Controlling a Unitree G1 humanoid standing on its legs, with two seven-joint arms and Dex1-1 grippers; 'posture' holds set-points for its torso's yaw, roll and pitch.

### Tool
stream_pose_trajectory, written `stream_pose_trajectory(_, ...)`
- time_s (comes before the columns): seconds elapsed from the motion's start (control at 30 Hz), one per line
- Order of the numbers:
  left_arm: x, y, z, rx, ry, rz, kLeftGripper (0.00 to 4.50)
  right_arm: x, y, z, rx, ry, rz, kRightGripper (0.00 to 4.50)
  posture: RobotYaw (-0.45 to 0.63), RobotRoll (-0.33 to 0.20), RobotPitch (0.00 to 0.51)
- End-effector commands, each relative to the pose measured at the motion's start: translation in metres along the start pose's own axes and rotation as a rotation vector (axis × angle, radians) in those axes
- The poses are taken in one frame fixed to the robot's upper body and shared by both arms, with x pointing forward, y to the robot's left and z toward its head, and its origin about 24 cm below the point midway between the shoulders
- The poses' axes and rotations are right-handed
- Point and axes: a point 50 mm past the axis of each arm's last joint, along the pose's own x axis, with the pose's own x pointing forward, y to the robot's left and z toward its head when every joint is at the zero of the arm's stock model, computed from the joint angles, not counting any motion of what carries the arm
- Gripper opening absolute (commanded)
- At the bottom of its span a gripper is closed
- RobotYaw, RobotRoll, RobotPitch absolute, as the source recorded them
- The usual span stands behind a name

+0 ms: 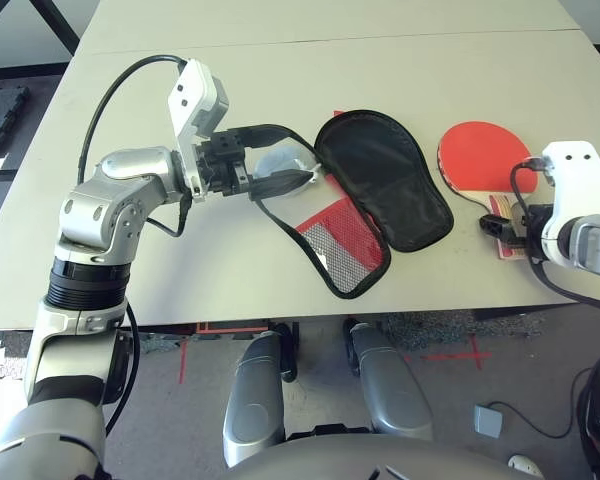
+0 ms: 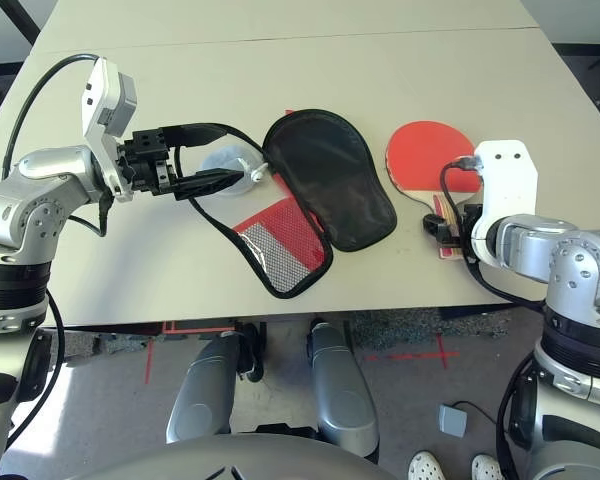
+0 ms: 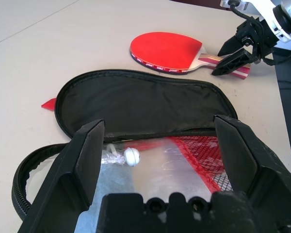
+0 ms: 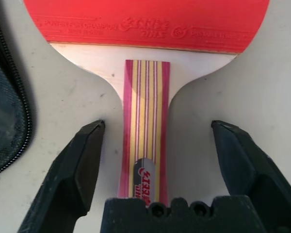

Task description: Store the ping-pong paddle in its case and zip it.

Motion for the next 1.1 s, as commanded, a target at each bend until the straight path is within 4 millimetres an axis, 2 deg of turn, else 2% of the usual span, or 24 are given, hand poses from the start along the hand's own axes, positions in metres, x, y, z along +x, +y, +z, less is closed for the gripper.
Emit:
stream_pose_trajectory(0.03, 0.001, -0.001, -0.008, -0.012, 0.02, -0.006, 4.5, 0.002, 0.003, -0.006, 0.002, 0.039, 0.006, 3.21, -0.17, 0.0, 0.275)
stream_pose_trajectory(0.2, 0.001, 0.0, -0.009, -0.011, 0.018, -0.001, 4.5, -0.002, 0.003, -0.001, -0.026, 0.024, -0.012, 1.3, -0.16, 0.0, 0.272)
stream_pose_trajectory(0.23, 0.001, 0.0, -0.01, -0.011, 0.018, 0.0, 4.5, -0.003, 0.003, 0.003, -0.041, 0.012, -0.023, 1.05, -0.16, 0.0, 0.271)
stream_pose_trajectory(0.43, 0.001, 0.0, -0.012, -0.011, 0.018, 0.004, 4.5, -0.011, 0.004, 0.019, -0.105, -0.052, -0.073, 1.05, -0.16, 0.0, 0.266)
stream_pose_trajectory(0.6, 0.0, 0.0, -0.013, -0.011, 0.021, 0.009, 4.5, -0.021, 0.012, 0.045, -0.15, -0.178, -0.078, 1.05, -0.15, 0.0, 0.264)
stream_pose_trajectory(0.87, -0.005, -0.001, -0.011, -0.003, 0.025, 0.024, 4.5, -0.019, 0.068, 0.055, -0.234, -0.237, 0.16, 1.05, -0.12, 0.0, 0.264)
stream_pose_trajectory(1.1, -0.008, -0.002, -0.01, 0.001, 0.032, 0.041, 4.5, -0.009, 0.095, 0.043, -0.289, -0.177, 0.271, 1.05, -0.09, 0.0, 0.268)
